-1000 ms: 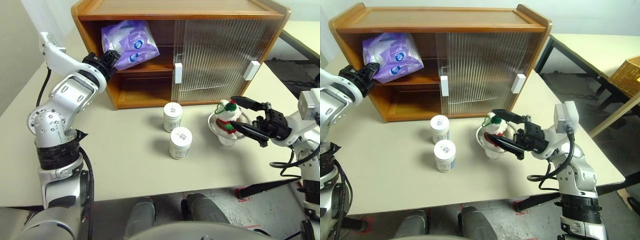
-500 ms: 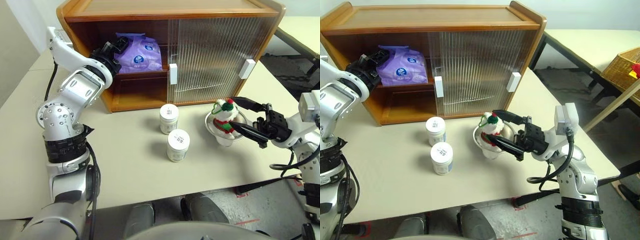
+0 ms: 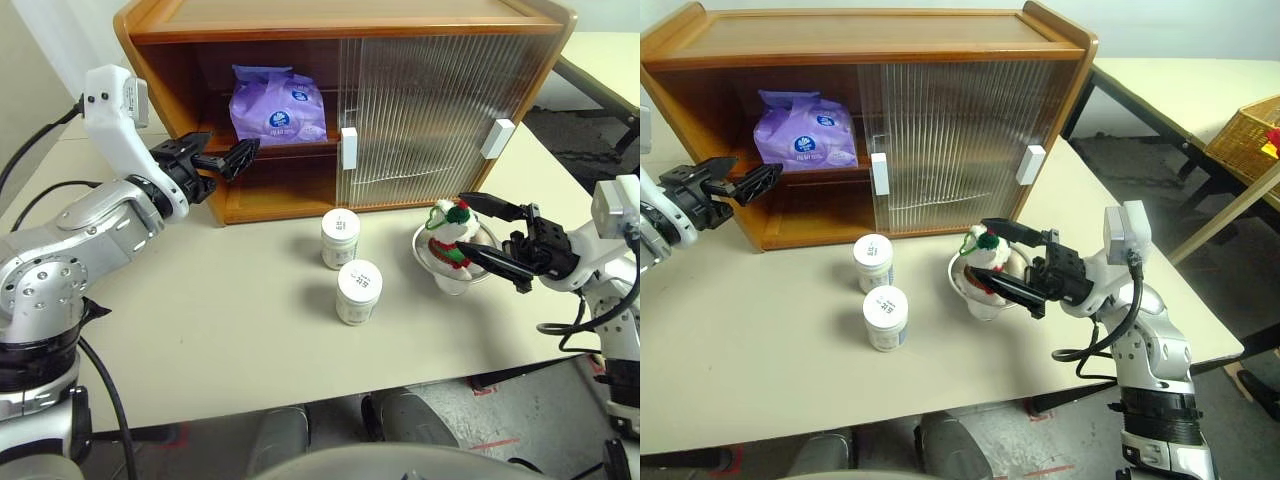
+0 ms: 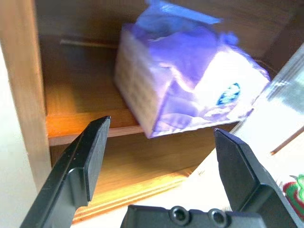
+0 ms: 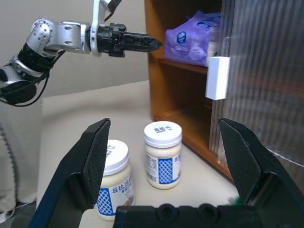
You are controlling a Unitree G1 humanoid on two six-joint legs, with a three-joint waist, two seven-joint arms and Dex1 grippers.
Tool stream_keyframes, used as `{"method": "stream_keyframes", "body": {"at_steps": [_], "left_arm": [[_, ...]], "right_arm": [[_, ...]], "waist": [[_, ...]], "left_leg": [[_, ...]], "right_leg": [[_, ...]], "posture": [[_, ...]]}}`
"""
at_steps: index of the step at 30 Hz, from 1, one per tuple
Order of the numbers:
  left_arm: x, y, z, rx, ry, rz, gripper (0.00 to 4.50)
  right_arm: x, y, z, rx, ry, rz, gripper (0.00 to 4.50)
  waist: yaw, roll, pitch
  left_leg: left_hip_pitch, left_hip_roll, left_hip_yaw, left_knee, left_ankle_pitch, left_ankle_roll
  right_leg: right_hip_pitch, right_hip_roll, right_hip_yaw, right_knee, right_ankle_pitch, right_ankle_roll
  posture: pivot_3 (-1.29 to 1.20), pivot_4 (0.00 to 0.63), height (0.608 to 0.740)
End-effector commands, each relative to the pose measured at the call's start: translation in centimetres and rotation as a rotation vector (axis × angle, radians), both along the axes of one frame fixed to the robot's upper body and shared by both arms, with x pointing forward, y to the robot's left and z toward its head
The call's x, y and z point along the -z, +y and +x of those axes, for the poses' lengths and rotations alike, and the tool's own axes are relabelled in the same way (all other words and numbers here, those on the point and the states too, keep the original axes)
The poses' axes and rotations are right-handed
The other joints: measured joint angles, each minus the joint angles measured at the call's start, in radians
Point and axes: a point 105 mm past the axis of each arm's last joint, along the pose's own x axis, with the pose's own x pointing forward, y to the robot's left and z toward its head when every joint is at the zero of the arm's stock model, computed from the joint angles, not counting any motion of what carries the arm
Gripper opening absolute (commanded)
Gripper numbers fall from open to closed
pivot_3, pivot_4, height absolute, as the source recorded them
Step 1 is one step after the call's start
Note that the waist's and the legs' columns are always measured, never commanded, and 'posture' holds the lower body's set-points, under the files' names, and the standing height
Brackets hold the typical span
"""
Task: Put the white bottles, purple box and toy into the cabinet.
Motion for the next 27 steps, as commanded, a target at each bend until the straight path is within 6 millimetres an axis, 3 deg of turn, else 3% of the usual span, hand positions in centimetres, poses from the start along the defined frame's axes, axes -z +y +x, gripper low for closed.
{"method": "stream_keyframes", "body": {"at_steps": [1, 6, 10, 14, 18, 27], "left_arm": [[1.3, 0.2, -0.3, 0.012, 0.058, 0.254, 3.21], [1.2, -4.4, -1.7, 0.283, 0.087, 0.166, 1.49], [1.2, -5.3, -0.9, 0.295, 0.060, 0.093, 0.07], [1.9, -5.8, -0.1, 0.268, 0.050, 0.077, 0.03], [1.1, -5.2, 1.3, 0.151, -0.037, 0.107, 0.03], [0.6, -5.6, 2.7, 0.088, -0.130, 0.097, 0.03]], "right_arm": [[0.1, -0.2, 0.1, -0.004, 0.007, -0.023, 4.50], [0.0, -0.5, 0.0, 0.004, 0.005, -0.026, 4.50], [-0.2, -0.5, -0.1, 0.010, 0.003, -0.030, 4.50], [-0.3, -0.5, -0.3, 0.017, 0.000, -0.032, 4.50], [-0.5, -0.1, -0.3, 0.021, 0.000, -0.033, 4.50], [-0.9, 0.9, -0.3, 0.025, 0.013, -0.029, 4.50]], "waist": [[0.001, 0.001, 0.000], [0.013, 0.002, 0.000], [0.013, 0.002, -0.001], [0.006, 0.004, -0.001], [0.000, 0.003, -0.002], [-0.005, 0.003, -0.002]], "left_leg": [[0.000, 0.000, -0.001, 0.000, 0.000, 0.000], [-0.002, 0.000, -0.002, -0.002, -0.002, -0.002], [-0.003, 0.001, -0.001, 0.000, -0.002, -0.002], [-0.003, 0.001, -0.001, 0.001, -0.001, -0.002], [-0.004, 0.001, 0.001, 0.003, 0.000, 0.000], [-0.004, 0.000, 0.001, 0.010, -0.001, 0.002]], "right_leg": [[-0.001, 0.000, 0.000, 0.000, 0.000, -0.001], [-0.003, 0.000, 0.001, 0.000, 0.000, -0.003], [-0.004, -0.001, 0.000, 0.001, 0.000, -0.003], [-0.004, 0.000, 0.000, 0.001, 0.001, -0.001], [-0.003, 0.001, -0.002, 0.001, 0.003, 0.002], [0.000, 0.000, -0.001, 0.001, 0.004, 0.006]], "posture": [[-0.14, 0.061, 0.740], [-0.15, 0.049, 0.740], [-0.15, 0.049, 0.740], [-0.18, 0.040, 0.740], [-0.18, 0.041, 0.740], [-0.18, 0.051, 0.740]]}}
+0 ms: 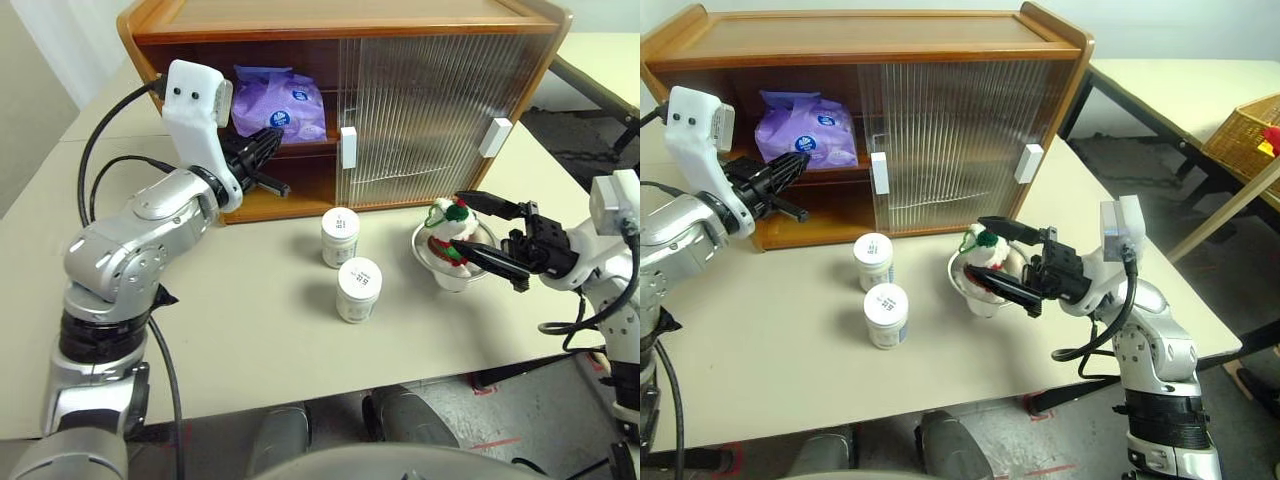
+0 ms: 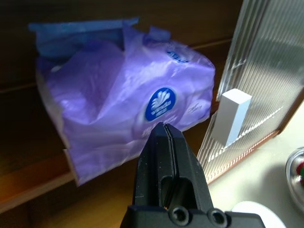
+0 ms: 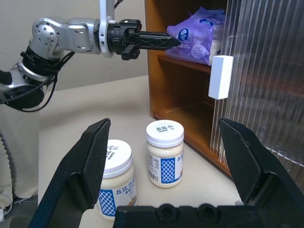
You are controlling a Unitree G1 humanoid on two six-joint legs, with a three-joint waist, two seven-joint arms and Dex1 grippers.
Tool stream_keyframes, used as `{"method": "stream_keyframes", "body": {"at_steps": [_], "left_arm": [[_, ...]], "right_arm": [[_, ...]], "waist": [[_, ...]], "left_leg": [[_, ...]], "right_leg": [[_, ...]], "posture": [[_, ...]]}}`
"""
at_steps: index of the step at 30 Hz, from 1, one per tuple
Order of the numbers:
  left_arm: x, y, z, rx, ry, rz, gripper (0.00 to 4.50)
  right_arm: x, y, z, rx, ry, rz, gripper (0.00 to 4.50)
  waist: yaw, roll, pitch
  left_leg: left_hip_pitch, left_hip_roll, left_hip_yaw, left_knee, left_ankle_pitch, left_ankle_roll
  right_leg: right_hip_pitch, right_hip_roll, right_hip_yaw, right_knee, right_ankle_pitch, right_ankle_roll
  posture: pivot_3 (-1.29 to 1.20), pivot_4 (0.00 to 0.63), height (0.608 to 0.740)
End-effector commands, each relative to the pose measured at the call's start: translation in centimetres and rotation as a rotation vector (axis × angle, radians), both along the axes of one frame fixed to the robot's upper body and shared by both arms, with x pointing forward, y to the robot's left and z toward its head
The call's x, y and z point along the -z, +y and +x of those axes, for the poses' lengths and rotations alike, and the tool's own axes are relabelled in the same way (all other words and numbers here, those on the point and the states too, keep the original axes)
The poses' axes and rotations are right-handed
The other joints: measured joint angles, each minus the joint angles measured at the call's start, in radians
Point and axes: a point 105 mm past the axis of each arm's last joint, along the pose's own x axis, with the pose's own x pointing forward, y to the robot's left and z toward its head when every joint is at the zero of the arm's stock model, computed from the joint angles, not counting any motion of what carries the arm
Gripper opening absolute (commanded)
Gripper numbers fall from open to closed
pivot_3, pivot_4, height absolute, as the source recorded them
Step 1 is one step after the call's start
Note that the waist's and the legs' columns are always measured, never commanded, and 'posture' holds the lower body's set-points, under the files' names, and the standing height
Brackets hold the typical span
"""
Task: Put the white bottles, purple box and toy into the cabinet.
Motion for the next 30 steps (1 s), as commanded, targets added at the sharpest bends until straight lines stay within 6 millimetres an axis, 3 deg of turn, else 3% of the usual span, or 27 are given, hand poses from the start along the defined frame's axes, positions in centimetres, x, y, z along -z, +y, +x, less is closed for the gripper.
{"method": "stream_keyframes", "body": {"at_steps": [1, 9, 19, 26, 30], "left_arm": [[0.3, 0.1, 0.6, -0.028, 0.001, 0.000, 0.03], [1.9, 0.5, 3.0, -0.133, -0.032, -0.028, 0.03], [1.5, 0.8, 5.6, -0.194, -0.094, -0.021, 0.03], [1.3, 0.3, 7.3, -0.180, -0.105, -0.026, 0.03], [-0.1, -1.7, 6.6, -0.074, -0.193, -0.041, 0.03]], "right_arm": [[-0.2, 0.4, -0.2, -0.010, 0.004, 0.001, 4.50], [-0.2, 0.6, -0.2, -0.008, 0.012, 0.007, 4.50], [-0.1, 0.6, -0.3, -0.009, 0.018, 0.017, 4.50], [0.1, 0.5, -0.5, -0.010, 0.019, 0.022, 4.50], [0.1, 0.5, -0.7, -0.007, 0.017, 0.024, 4.50]], "waist": [[-0.001, 0.000, 0.000], [0.000, 0.000, 0.000], [-0.001, -0.001, 0.000], [-0.002, -0.001, 0.001], [-0.004, -0.001, 0.001]], "left_leg": [[0.000, 0.000, 0.000, 0.000, 0.000, 0.000], [-0.001, 0.000, 0.000, 0.001, 0.000, 0.000], [-0.002, -0.001, 0.000, 0.004, -0.001, 0.002], [-0.002, -0.001, 0.000, 0.004, -0.001, 0.002], [-0.003, -0.001, 0.000, 0.004, -0.001, 0.002]], "right_leg": [[0.000, 0.000, 0.000, 0.000, 0.000, 0.000], [0.000, 0.000, 0.000, 0.000, 0.001, 0.001], [0.001, 0.000, 0.001, -0.001, 0.000, 0.005], [0.001, -0.001, 0.001, -0.001, 0.000, 0.007], [0.000, -0.001, 0.001, -0.002, 0.002, 0.011]], "posture": [[-0.18, 0.052, 0.740], [-0.19, 0.058, 0.740], [-0.19, 0.064, 0.740], [-0.20, 0.063, 0.740], [-0.21, 0.063, 0.740]]}}
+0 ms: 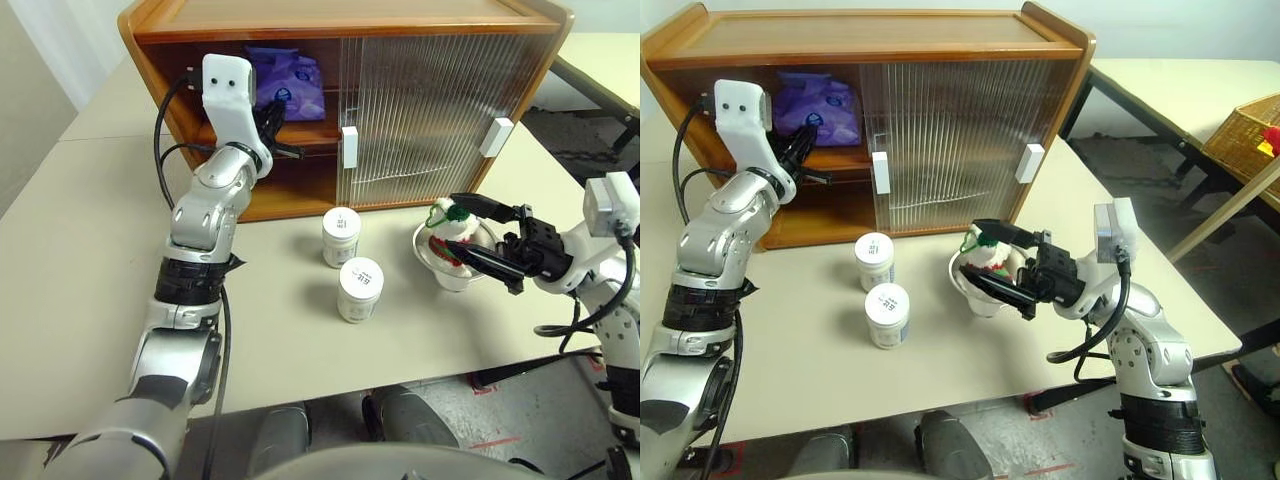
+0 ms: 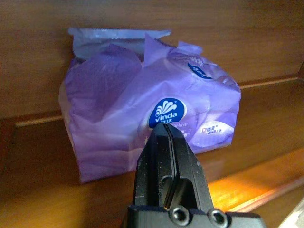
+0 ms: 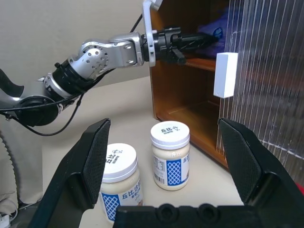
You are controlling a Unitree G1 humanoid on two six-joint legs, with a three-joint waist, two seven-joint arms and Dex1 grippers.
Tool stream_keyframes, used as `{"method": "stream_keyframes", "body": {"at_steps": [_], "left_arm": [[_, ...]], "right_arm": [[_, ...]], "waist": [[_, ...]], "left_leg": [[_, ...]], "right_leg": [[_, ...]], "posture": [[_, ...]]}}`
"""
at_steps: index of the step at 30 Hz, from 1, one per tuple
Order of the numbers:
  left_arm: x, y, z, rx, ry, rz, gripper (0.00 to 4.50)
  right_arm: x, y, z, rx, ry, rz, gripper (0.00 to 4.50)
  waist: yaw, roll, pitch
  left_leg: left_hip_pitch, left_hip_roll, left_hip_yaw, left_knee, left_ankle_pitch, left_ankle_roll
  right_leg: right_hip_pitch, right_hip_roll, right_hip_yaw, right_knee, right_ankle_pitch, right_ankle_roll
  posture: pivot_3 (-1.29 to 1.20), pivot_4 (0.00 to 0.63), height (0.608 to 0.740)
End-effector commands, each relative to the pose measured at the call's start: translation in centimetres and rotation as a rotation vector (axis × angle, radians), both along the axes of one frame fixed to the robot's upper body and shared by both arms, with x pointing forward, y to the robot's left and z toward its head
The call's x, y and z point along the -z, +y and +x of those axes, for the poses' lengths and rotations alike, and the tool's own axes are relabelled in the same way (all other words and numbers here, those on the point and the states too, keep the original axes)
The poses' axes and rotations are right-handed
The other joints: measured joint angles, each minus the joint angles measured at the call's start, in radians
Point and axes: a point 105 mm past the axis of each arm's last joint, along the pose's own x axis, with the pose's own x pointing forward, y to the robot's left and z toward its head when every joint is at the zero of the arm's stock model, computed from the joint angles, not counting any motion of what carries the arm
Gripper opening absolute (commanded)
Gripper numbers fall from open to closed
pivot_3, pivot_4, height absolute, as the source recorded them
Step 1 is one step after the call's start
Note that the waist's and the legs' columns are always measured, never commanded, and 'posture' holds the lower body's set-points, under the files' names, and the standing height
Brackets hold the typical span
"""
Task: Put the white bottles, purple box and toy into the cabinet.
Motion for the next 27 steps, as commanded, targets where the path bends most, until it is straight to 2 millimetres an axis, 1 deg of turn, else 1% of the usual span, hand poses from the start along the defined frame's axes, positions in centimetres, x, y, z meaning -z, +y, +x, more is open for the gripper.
{"method": "stream_keyframes", "body": {"at_steps": [1, 2, 3, 5, 6, 7, 9, 11, 12, 13, 14, 16, 17, 18, 20, 22, 24, 25, 27], "left_arm": [[-0.9, -1.5, -1.1, 0.101, -0.068, 0.010, 0.03], [-0.9, -1.6, -1.6, 0.118, -0.069, 0.012, 0.03], [-0.5, -1.8, -2.4, 0.168, -0.055, 0.012, 0.03], [0.5, -1.4, -3.7, 0.209, -0.007, 0.010, 0.41], [0.6, -1.3, -4.3, 0.240, -0.001, -0.001, 0.62], [0.5, -0.9, -5.0, 0.263, -0.006, -0.026, 0.99], [0.3, 0.0, -5.9, 0.297, 0.004, -0.107, 1.62], [0.5, 1.3, -6.7, 0.290, 0.034, -0.160, 2.37], [0.4, 1.2, -7.4, 0.337, 0.034, -0.165, 2.66], [0.3, 0.6, -8.5, 0.437, 0.037, -0.136, 3.05], [0.5, 0.2, -9.3, 0.501, 0.055, -0.120, 3.33], [1.0, 0.5, -9.8, 0.518, 0.100, -0.161, 4.09], [1.6, 0.7, -10.2, 0.540, 0.142, -0.169, 4.40], [2.1, 0.9, -10.7, 0.567, 0.176, -0.178, 4.49], [3.3, 1.6, -11.3, 0.568, 0.254, -0.183, 4.49], [5.6, 3.0, -11.6, 0.501, 0.365, -0.127, 4.49], [7.1, 4.0, -11.9, 0.463, 0.425, -0.078, 4.49], [7.3, 4.1, -12.3, 0.480, 0.428, -0.067, 4.49], [7.3, 4.8, -12.1, 0.452, 0.387, -0.056, 4.49]], "right_arm": [[-0.2, 0.0, -0.3, -0.002, -0.015, 0.002, 4.50], [-0.3, 0.0, -0.3, -0.002, -0.016, 0.002, 4.50], [-0.3, 0.0, -0.3, -0.001, -0.017, 0.003, 4.50], [-0.2, -0.1, -0.4, 0.001, -0.017, 0.004, 4.50], [-0.2, -0.1, -0.4, 0.001, -0.016, 0.004, 4.50], [-0.1, -0.1, -0.4, 0.002, -0.014, 0.004, 4.50], [0.0, -0.2, -0.3, 0.004, -0.011, 0.005, 4.50], [0.1, -0.3, -0.2, 0.001, -0.008, 0.003, 4.50], [0.1, -0.4, -0.1, -0.001, -0.006, 0.002, 4.50], [0.0, -0.4, 0.0, -0.006, -0.004, 0.002, 4.50], [0.0, -0.3, 0.1, -0.009, -0.004, 0.001, 4.50], [-0.3, -0.1, 0.3, -0.016, -0.007, 0.002, 4.50], [-0.4, -0.1, 0.4, -0.017, -0.009, 0.002, 4.50], [-0.5, 0.0, 0.4, -0.017, -0.010, 0.003, 4.50], [-0.6, 0.0, 0.5, -0.016, -0.012, 0.004, 4.50], [-0.5, -0.1, 0.5, -0.016, -0.009, 0.004, 4.50], [-0.5, -0.2, 0.5, -0.014, -0.006, 0.002, 4.50], [-0.5, -0.3, 0.5, -0.013, -0.006, 0.003, 4.50], [-0.5, -0.4, 0.4, -0.012, -0.005, 0.001, 4.50]], "waist": [[-0.002, 0.000, 0.000], [-0.005, 0.000, 0.000], [-0.008, 0.000, 0.000], [-0.015, 0.000, 0.000], [-0.019, 0.000, 0.000], [-0.024, 0.000, -0.001], [-0.024, -0.001, 0.000], [-0.023, -0.001, 0.000], [-0.022, -0.001, 0.000], [-0.020, -0.001, 0.000], [-0.019, -0.001, 0.000], [-0.014, 0.000, -0.001], [-0.011, 0.000, -0.001], [-0.009, 0.000, -0.001], [-0.006, 0.000, -0.001], [-0.005, 0.001, -0.001], [-0.005, 0.001, -0.001], [-0.004, 0.001, -0.002], [0.001, 0.001, -0.001]], "left_leg": [[-0.001, 0.000, 0.000, 0.000, 0.000, 0.000], [-0.001, 0.000, 0.000, 0.000, 0.000, 0.000], [-0.002, 0.000, 0.000, 0.001, 0.000, 0.001], [-0.003, 0.000, 0.001, 0.001, -0.001, 0.001], [-0.003, 0.000, 0.001, 0.000, -0.001, 0.002], [-0.004, 0.000, 0.001, 0.000, -0.002, 0.001], [-0.006, 0.000, 0.001, 0.000, -0.001, 0.001], [-0.006, 0.000, 0.000, 0.000, -0.001, 0.001], [-0.006, 0.000, 0.000, 0.000, -0.001, 0.001], [-0.006, 0.000, 0.000, 0.001, -0.001, 0.001], [-0.006, 0.000, -0.001, 0.001, -0.001, 0.001], [-0.006, 0.001, -0.002, 0.001, -0.001, 0.001], [-0.006, 0.001, -0.003, 0.002, -0.001, 0.001], [-0.006, 0.001, -0.003, 0.002, -0.001, 0.001], [-0.005, 0.002, -0.005, 0.002, -0.001, 0.002], [-0.006, 0.004, -0.007, 0.001, -0.001, 0.002], [-0.006, 0.005, -0.007, 0.000, -0.001, 0.001], [-0.006, 0.005, -0.007, 0.000, -0.001, 0.001], [-0.006, 0.006, -0.008, -0.001, -0.001, 0.001]], "right_leg": [[0.000, 0.000, 0.000, 0.000, 0.001, 0.001], [-0.001, 0.000, 0.000, 0.000, 0.001, 0.001], [-0.001, 0.000, 0.000, -0.001, 0.001, 0.002], [-0.001, 0.000, 0.000, -0.001, 0.000, 0.003], [-0.001, 0.000, 0.000, -0.001, -0.001, 0.003], [-0.002, 0.000, -0.001, -0.002, -0.002, 0.001], [-0.004, 0.000, -0.002, 0.000, -0.001, 0.003], [-0.004, 0.000, -0.002, 0.000, -0.001, 0.003], [-0.004, 0.000, -0.002, 0.000, -0.001, 0.002], [-0.004, -0.001, -0.002, 0.000, -0.001, 0.002], [-0.004, -0.001, -0.002, 0.000, -0.001, 0.001], [-0.004, -0.001, -0.001, 0.000, -0.004, -0.006], [-0.004, -0.001, -0.001, 0.000, -0.003, -0.006], [-0.003, -0.001, -0.001, 0.000, -0.003, -0.006], [-0.004, -0.002, 0.000, 0.000, -0.002, -0.007], [-0.005, -0.001, 0.000, 0.001, -0.001, -0.009], [-0.006, -0.001, 0.001, 0.001, 0.000, -0.011], [-0.007, -0.001, 0.001, 0.001, 0.000, -0.012], [-0.007, -0.001, 0.000, 0.001, 0.001, -0.014]], "posture": [[-0.21, 0.061, 0.740], [-0.21, 0.061, 0.740], [-0.21, 0.061, 0.740], [-0.21, 0.061, 0.740], [-0.21, 0.061, 0.740], [-0.20, 0.061, 0.740], [-0.20, 0.061, 0.740], [-0.18, 0.060, 0.740], [-0.18, 0.060, 0.740], [-0.18, 0.060, 0.740], [-0.18, 0.060, 0.740], [-0.17, 0.055, 0.740], [-0.17, 0.054, 0.740], [-0.17, 0.054, 0.740], [-0.16, 0.052, 0.740], [-0.17, 0.053, 0.740], [-0.17, 0.054, 0.740], [-0.17, 0.055, 0.740], [-0.16, 0.055, 0.740]]}}
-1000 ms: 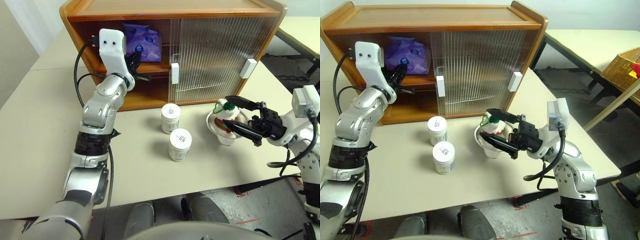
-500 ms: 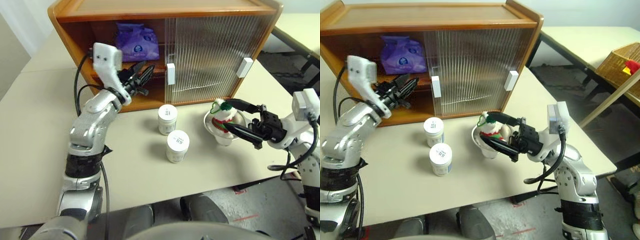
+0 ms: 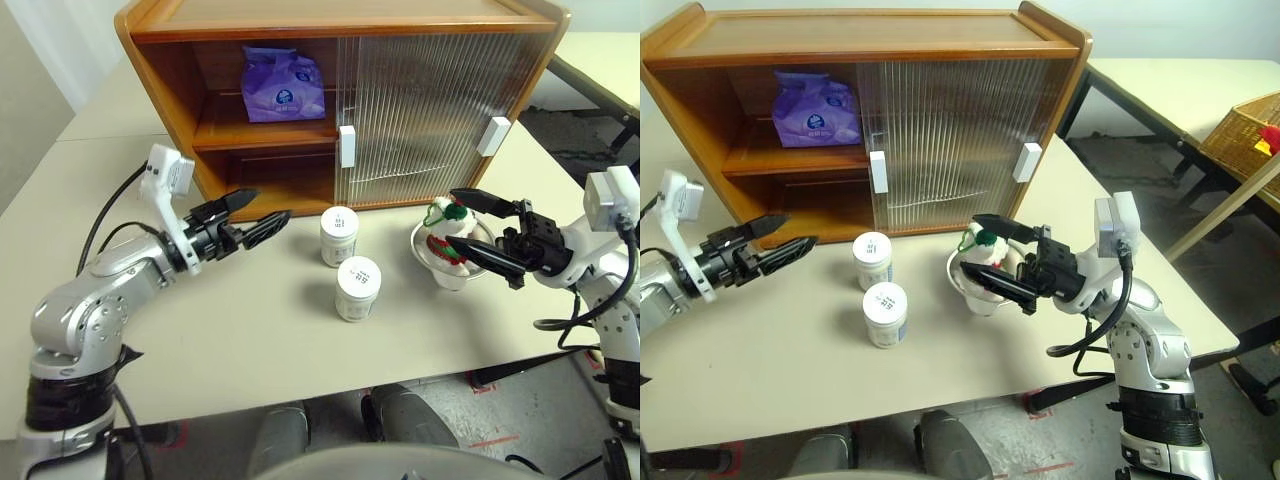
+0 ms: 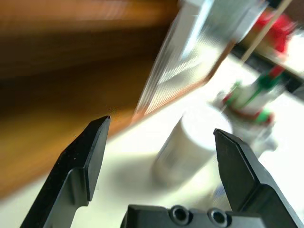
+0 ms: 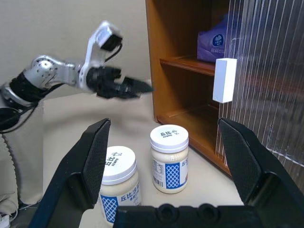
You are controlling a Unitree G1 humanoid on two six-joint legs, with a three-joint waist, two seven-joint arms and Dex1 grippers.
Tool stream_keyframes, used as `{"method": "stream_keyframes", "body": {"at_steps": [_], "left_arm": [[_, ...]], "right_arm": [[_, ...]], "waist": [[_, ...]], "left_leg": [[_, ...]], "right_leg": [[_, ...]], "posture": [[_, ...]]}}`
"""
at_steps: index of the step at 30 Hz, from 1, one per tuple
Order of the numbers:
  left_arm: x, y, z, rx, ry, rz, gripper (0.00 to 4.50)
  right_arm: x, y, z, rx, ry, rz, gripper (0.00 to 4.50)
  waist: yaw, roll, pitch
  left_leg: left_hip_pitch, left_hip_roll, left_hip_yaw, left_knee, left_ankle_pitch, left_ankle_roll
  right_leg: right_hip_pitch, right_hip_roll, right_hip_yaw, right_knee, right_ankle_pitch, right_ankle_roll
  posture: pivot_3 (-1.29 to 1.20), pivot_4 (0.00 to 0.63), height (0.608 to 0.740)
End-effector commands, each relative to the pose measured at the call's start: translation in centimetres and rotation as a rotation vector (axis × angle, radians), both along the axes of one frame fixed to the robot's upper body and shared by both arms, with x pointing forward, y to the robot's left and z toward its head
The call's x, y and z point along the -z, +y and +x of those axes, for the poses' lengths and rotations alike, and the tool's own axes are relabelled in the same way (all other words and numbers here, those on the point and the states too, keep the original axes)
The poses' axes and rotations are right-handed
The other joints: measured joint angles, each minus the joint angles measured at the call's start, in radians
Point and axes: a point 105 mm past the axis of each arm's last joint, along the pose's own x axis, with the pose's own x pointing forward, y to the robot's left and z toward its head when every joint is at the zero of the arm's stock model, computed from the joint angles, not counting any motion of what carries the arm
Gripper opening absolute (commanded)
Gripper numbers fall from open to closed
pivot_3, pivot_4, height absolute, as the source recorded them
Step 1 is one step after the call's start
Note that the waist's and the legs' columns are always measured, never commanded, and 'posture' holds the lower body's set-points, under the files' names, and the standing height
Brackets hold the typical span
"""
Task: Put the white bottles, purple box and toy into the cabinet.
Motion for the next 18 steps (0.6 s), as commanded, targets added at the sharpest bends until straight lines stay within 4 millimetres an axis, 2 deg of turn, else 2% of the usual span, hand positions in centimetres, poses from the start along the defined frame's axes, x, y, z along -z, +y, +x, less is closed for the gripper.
{"method": "stream_keyframes", "body": {"at_steps": [1, 4, 7, 9, 13, 18], "left_arm": [[0.7, 0.7, -0.1, 0.003, -0.040, 0.059, 4.49], [1.9, 1.0, -0.2, 0.021, -0.089, 0.162, 4.49], [2.7, 0.6, -0.3, 0.039, -0.037, 0.097, 4.49], [2.5, -0.1, -0.6, 0.121, 0.008, -0.015, 4.49], [3.3, -0.5, 0.0, 0.146, -0.081, 0.075, 4.49], [5.1, -0.7, -0.1, 0.147, -0.061, 0.117, 4.49]], "right_arm": [[0.0, -0.4, 0.0, 0.004, 0.009, -0.007, 4.50], [0.1, -0.7, 0.0, 0.006, 0.010, -0.008, 4.50], [0.1, -0.8, 0.0, 0.005, 0.010, -0.008, 4.50], [0.0, -0.7, 0.1, 0.003, 0.009, -0.008, 4.50], [-0.1, -0.4, 0.1, -0.007, 0.012, -0.007, 4.50], [-0.1, -0.5, 0.1, -0.003, 0.025, -0.007, 4.50]], "waist": [[0.005, 0.000, 0.000], [0.006, 0.002, -0.001], [0.009, 0.002, -0.001], [0.010, 0.002, -0.001], [0.011, 0.003, -0.001], [0.012, 0.003, -0.001]], "left_leg": [[0.000, 0.000, -0.001, 0.000, 0.000, 0.000], [0.000, 0.000, -0.002, 0.000, 0.000, 0.000], [-0.001, 0.000, -0.002, 0.000, 0.000, -0.001], [-0.001, 0.000, -0.002, -0.001, 0.000, -0.001], [-0.002, 0.002, -0.001, -0.002, 0.001, -0.002], [-0.002, 0.003, 0.000, -0.004, 0.001, -0.002]], "right_leg": [[0.000, 0.000, 0.000, 0.000, 0.000, 0.000], [-0.001, 0.000, 0.000, 0.000, 0.002, -0.003], [-0.003, 0.000, 0.000, 0.000, 0.002, -0.003], [-0.003, 0.000, 0.000, 0.000, 0.002, -0.004], [-0.005, -0.001, 0.001, 0.001, 0.003, -0.005], [-0.007, 0.000, 0.001, 0.001, 0.003, -0.005]], "posture": [[-0.16, 0.055, 0.740], [-0.16, 0.058, 0.740], [-0.16, 0.058, 0.740], [-0.15, 0.059, 0.740], [-0.15, 0.063, 0.740], [-0.14, 0.067, 0.740]]}}
